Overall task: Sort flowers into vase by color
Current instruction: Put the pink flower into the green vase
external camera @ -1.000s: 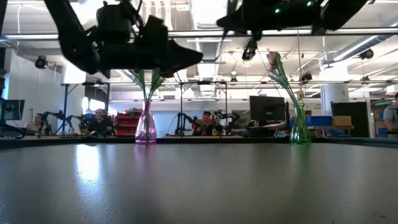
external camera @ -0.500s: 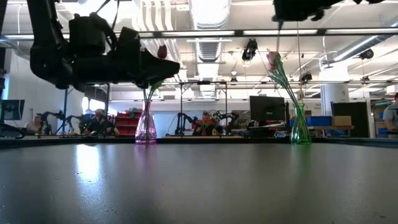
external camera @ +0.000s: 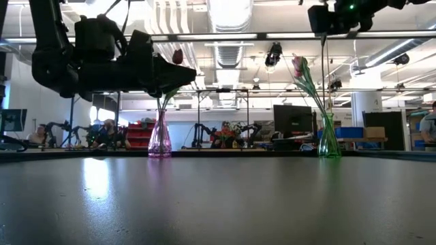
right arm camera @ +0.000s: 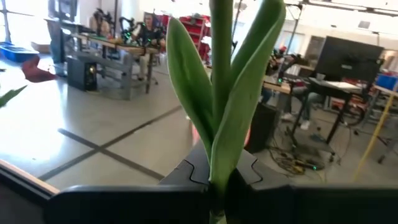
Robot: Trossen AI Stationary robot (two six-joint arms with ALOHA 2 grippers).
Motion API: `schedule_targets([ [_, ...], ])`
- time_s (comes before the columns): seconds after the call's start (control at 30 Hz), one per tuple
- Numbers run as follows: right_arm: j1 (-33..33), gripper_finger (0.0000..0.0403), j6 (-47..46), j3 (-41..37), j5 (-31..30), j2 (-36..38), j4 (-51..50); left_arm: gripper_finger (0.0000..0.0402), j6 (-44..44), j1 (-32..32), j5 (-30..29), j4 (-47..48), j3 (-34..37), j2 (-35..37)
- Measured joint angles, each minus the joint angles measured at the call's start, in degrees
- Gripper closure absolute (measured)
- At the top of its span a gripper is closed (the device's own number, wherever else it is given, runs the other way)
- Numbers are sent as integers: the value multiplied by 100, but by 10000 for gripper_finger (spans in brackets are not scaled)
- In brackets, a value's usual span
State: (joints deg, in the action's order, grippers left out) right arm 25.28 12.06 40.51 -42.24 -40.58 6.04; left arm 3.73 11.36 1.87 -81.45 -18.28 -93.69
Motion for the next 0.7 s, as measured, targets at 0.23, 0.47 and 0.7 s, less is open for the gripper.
schedule_targets([
  [0.23, 259, 394, -56, 0, 0, -8, -69, 229, -2, 0, 0, 2, 0, 0],
  [0.47, 531, 394, -254, -2, 9, -10, -299, 228, -2, 0, 0, 2, 1, 0],
  [0.7, 705, 394, -406, -2, 27, -80, -279, 228, -2, 0, 0, 4, 0, 0],
])
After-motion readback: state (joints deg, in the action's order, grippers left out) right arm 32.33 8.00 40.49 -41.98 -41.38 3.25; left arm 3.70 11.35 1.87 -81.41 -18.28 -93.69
